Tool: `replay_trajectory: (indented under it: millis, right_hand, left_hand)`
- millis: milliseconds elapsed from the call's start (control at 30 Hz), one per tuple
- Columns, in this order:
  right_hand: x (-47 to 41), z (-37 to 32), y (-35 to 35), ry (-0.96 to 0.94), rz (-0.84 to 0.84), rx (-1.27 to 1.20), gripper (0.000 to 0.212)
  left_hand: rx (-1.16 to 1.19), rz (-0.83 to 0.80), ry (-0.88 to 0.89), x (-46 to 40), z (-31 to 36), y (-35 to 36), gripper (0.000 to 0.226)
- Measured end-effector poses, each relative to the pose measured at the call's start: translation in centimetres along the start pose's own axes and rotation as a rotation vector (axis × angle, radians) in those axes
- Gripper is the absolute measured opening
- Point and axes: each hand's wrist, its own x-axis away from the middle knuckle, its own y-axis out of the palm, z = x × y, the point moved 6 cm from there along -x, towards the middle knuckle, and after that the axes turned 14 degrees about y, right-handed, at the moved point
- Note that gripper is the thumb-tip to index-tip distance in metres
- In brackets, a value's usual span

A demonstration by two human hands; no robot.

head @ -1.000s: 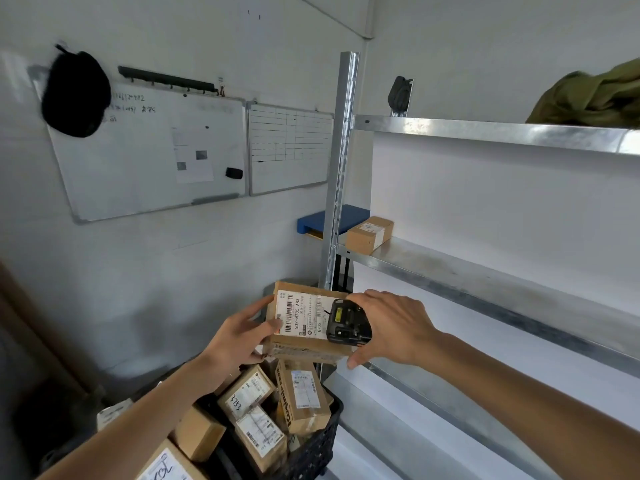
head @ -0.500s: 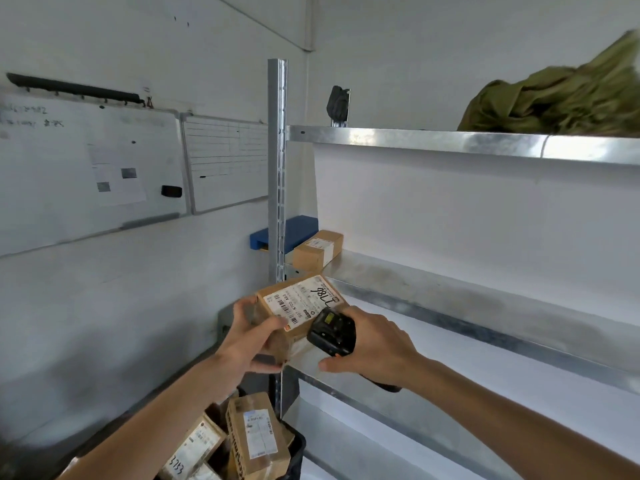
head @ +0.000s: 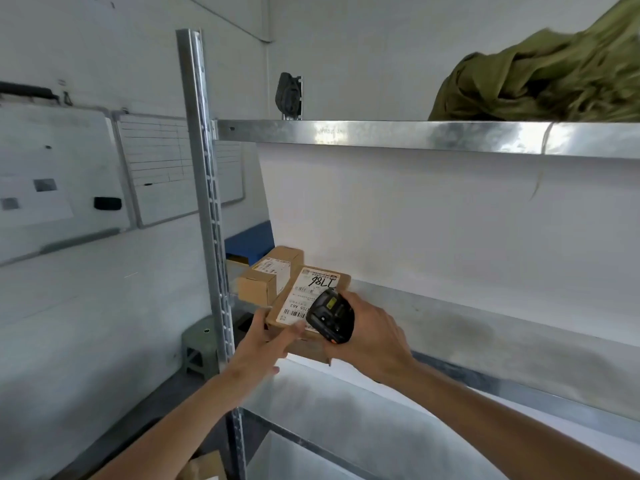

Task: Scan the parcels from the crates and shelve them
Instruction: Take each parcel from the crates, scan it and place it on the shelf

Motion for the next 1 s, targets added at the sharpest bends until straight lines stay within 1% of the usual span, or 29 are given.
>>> replay_trajectory:
  millis: [100,167,267,367,500,633,767,900,1000]
  right_hand:
    - [-2.3,0.7,0.4,0.027,0.006,-0.02,0.085]
    - [-3.7,1.0,0.8,0.039,-0.006,-0.023,0.084]
    - [-5.3,1.1,1.7,0.055,-0.035,-0.018,0.075]
    - [-6.7,0.9,2.7,0.066,-0.043,0.001,0.067]
    - [-8.6,0.3,3.4,0.087,-0.025,0.018,0.074]
    - [-10.7,0.1,4.1,0.114,-0.033,0.033,0.065]
    - [-12.2,0.4,4.1,0.145,-0.032,0.023,0.061]
    - [-13.7,0.6,3.8,0.157,-0.036,0.048,0.06]
    - [-14.7,0.6,3.9,0.155,-0.039,0.055,0.064]
  left_hand:
    - [-0.035,-0.04,0.052,-1.7,-0.6,-0.1,0.046]
    - [-0.119,-0.06,0.108,-2.6,-0.5,-0.7,0.041]
    - [-0.22,-0.087,0.156,-4.1,-0.3,-1.6,0.02]
    - [-0.255,-0.076,0.163,-6.0,-0.9,-2.4,0.012]
    - [-0.217,-0.065,0.166,-8.1,-1.3,-2.9,0.025]
    - [-0.215,-0.041,0.24,-10.2,-1.1,-3.2,0.013]
    - [-0.297,-0.053,0.27,-12.1,-1.1,-3.1,0.008]
    - [-0.382,-0.025,0.323,-13.6,-0.9,-3.0,0.02]
    - [-0.409,-0.023,0.278,-14.7,-1.4,-2.8,0.026]
